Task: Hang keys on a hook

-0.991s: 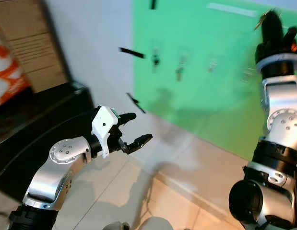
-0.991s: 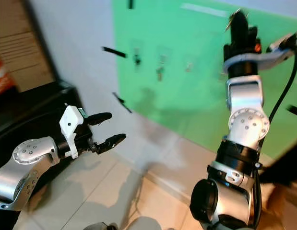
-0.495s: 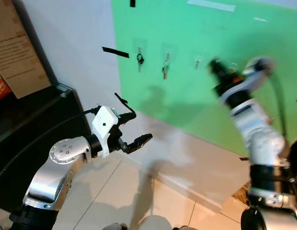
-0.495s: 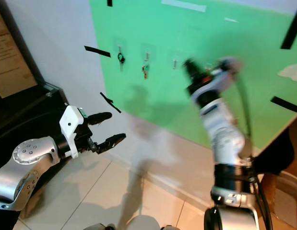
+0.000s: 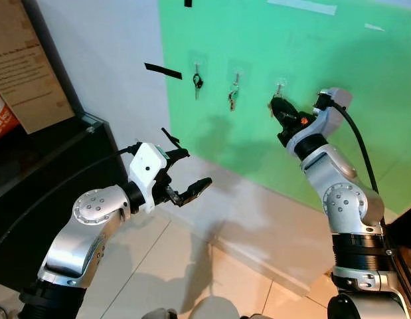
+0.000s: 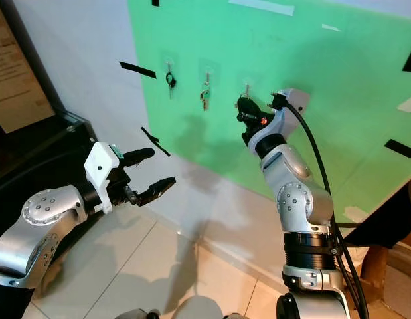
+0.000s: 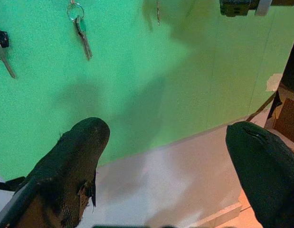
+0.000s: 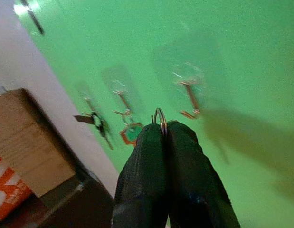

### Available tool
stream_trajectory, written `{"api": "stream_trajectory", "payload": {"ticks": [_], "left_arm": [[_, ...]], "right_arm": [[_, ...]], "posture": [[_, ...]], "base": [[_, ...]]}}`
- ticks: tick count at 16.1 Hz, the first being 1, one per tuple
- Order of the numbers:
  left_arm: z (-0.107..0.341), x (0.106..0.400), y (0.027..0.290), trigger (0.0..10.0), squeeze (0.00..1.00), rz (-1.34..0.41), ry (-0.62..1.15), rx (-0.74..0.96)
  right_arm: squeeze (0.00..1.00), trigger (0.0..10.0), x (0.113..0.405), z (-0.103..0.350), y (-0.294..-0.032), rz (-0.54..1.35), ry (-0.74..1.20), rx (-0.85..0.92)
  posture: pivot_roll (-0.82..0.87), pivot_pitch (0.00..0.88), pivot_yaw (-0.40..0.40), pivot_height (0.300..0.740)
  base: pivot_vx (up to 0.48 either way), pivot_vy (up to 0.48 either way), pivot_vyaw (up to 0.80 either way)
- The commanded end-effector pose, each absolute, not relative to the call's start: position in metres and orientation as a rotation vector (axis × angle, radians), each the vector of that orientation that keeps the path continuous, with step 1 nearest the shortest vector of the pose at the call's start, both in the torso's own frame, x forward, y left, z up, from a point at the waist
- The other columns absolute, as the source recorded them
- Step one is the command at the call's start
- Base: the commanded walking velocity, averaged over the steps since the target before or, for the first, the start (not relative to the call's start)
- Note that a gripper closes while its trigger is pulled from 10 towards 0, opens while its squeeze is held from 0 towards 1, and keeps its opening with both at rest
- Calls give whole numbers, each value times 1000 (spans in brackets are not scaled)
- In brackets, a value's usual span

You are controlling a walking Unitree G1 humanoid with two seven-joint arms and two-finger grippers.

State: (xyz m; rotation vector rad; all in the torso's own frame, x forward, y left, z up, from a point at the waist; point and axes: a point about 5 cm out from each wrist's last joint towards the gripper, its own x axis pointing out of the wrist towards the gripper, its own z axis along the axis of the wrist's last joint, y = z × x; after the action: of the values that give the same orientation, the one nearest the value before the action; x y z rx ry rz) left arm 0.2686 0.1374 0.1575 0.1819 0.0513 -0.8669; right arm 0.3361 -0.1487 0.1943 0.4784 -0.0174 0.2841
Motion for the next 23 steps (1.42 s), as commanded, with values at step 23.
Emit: {"api": "stream_trajectory", "payload": {"ticks": [23], "left_arm": [[158, 266, 135, 10000, 0, -899, 62, 176]], "right_arm": [[0, 10000, 362, 170, -162, 97, 106, 799]], "posture": [[-31, 0, 12, 740]], "base": [[0, 0, 0]]}}
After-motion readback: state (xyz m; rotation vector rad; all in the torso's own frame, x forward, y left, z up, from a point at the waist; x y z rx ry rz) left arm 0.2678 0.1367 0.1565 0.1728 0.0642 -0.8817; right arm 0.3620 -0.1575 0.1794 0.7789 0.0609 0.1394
